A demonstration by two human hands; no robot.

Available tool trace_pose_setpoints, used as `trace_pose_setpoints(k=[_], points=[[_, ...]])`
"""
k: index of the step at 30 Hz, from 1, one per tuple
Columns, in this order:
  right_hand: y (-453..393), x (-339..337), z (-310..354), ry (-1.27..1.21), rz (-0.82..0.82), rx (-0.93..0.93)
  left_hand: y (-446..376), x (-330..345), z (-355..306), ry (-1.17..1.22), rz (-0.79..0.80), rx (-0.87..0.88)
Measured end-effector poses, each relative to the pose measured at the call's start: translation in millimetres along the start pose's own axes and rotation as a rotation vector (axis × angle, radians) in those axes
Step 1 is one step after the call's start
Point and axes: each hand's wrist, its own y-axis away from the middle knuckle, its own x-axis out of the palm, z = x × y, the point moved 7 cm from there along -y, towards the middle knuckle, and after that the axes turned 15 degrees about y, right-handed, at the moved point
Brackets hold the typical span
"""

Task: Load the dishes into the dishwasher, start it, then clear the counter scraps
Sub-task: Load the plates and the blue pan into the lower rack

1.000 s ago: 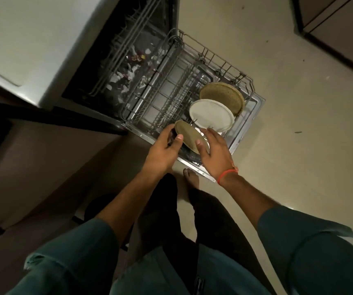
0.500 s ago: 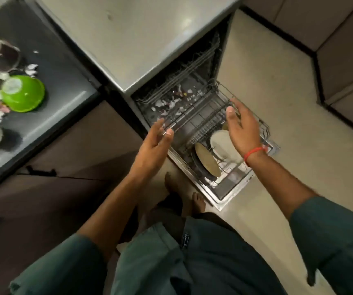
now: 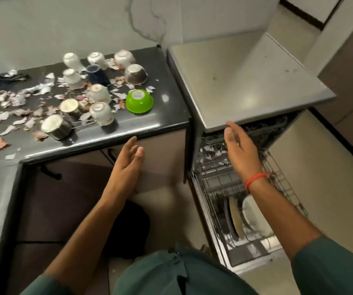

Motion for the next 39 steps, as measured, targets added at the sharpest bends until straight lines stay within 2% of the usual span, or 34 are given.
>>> trace_pose_setpoints(k=[8,15,21,30,34,39], points=[[-11.5,120.4,138.5,-0.036,0.067,-0.19,-17.1,-138.3,-51.8,0.084,-0.132,0.109],[5.1,231.7,216.8,-0.042,0.274,-0.293,-25.3,-245.2,-68.2,0.172,-0.255,0.144],[18.4,303.3,269.1,0.037,0.442,-0.362,-16.7,-318.0,-46.4,0.23,-0.412,0.122],[0.4,378.6,321.7,0.088,0.648,-0.504,-31.9,-370.7,-21.7,0.244,-0.596,0.07],[-25.8,411.5,344.6,0.115,0.73,-0.592,-58.3,-388.1,-12.6,0.23,-0.706,0.068],[-67.5,452.3,366.8,0.237,0.822,-0.749,-108.8,-402.0,5.7,0.111,-0.758,0.033]])
